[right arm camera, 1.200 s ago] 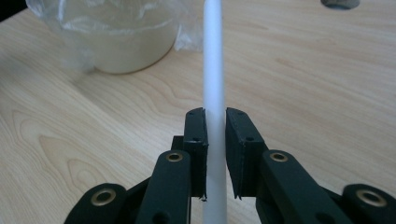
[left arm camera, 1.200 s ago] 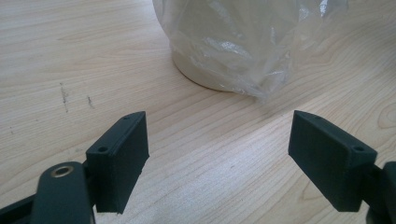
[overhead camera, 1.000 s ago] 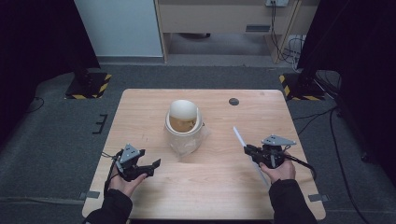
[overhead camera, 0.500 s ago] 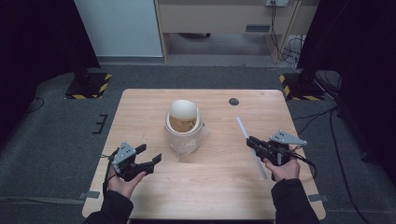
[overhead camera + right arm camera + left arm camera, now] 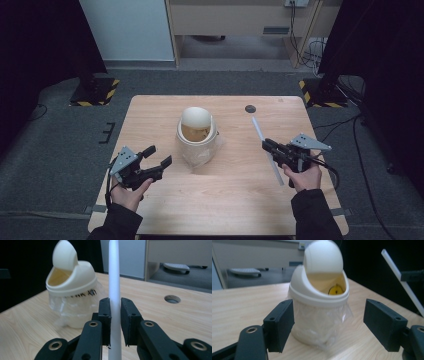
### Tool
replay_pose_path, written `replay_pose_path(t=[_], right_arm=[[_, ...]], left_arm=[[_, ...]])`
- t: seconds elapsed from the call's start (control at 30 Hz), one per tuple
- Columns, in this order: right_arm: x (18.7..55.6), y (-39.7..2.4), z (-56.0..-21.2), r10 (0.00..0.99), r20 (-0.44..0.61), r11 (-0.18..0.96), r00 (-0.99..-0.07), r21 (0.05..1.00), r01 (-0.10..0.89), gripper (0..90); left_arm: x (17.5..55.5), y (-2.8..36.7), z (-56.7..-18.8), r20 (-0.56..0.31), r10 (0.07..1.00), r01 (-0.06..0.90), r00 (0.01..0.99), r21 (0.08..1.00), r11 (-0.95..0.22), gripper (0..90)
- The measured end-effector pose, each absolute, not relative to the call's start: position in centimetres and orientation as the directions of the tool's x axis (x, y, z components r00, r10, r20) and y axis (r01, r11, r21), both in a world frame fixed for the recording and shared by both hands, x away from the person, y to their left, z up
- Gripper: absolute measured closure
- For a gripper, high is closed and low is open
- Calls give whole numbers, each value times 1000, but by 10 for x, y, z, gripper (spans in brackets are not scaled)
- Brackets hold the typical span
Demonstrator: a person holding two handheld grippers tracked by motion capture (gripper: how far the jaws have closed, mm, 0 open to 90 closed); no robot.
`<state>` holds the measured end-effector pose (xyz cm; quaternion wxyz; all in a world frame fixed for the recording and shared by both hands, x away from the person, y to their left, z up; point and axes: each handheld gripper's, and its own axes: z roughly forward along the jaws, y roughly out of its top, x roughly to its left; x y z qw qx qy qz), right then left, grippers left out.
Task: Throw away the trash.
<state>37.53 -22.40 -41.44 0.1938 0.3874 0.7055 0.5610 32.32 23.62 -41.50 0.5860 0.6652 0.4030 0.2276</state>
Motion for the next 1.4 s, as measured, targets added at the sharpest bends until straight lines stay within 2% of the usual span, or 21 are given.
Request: replay_pose_path(t=[0.2,0.4,0.83,1.4], right_arm=[[371,-215,-401,740,153,51,-655,958,282,792],[368,-207,-393,703,132,58,-699,968,242,792],[361,-198,-393,656,142,43,-741,974,224,791],[357,-199,-395,642,129,50,-756,977,209,791]], left_arm=[[326,226,-386,-167,781,205,601,977,52,246],[330,209,-374,-170,757,179,631,981,70,254],[345,162,-368,-191,705,186,683,979,84,297],[365,111,-362,-220,648,204,729,974,101,324]])
